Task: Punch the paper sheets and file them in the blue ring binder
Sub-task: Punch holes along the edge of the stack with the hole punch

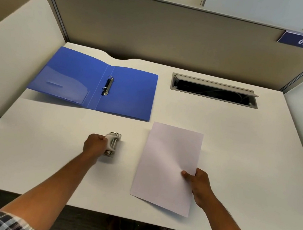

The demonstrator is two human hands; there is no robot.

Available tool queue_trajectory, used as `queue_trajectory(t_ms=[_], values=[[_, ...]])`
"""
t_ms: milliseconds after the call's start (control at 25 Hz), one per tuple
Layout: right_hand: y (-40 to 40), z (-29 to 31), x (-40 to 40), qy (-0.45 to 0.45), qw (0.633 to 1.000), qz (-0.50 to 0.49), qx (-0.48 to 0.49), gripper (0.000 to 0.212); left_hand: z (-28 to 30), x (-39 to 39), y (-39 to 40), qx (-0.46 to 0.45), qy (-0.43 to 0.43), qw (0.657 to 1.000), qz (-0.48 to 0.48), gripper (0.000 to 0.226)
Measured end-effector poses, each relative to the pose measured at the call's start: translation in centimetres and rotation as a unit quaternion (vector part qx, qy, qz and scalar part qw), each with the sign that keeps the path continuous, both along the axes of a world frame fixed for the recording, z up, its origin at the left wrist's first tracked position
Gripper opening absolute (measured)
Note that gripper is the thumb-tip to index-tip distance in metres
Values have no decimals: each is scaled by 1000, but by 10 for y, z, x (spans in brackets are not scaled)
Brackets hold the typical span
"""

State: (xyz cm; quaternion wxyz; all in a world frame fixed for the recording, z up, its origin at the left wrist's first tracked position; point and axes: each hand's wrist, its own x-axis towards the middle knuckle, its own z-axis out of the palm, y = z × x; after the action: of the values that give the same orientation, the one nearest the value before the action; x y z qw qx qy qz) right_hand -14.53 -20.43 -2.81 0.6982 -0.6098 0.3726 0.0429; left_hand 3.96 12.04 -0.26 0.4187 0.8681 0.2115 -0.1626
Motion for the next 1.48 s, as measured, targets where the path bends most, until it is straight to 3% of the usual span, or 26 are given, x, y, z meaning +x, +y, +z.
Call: queue_trajectory(t_ms=[200, 560, 760, 1480], values=[[-36, 1, -16, 2, 1000, -5, 11, 25, -9, -32, -68, -56, 31, 997, -36, 20], [-92, -9, -50, 34, 998, 30, 51, 32, -26, -83, -133, -35, 60, 994, -84, 15], [-96, -16, -53, 37, 997, 45, 45, 28, -22, -88, -138, -11, 34, 996, -83, 7], [-87, -25, -44, 59, 997, 53, -26, 20, -27, -85, -130, -27, 17, 991, -132, 15]])
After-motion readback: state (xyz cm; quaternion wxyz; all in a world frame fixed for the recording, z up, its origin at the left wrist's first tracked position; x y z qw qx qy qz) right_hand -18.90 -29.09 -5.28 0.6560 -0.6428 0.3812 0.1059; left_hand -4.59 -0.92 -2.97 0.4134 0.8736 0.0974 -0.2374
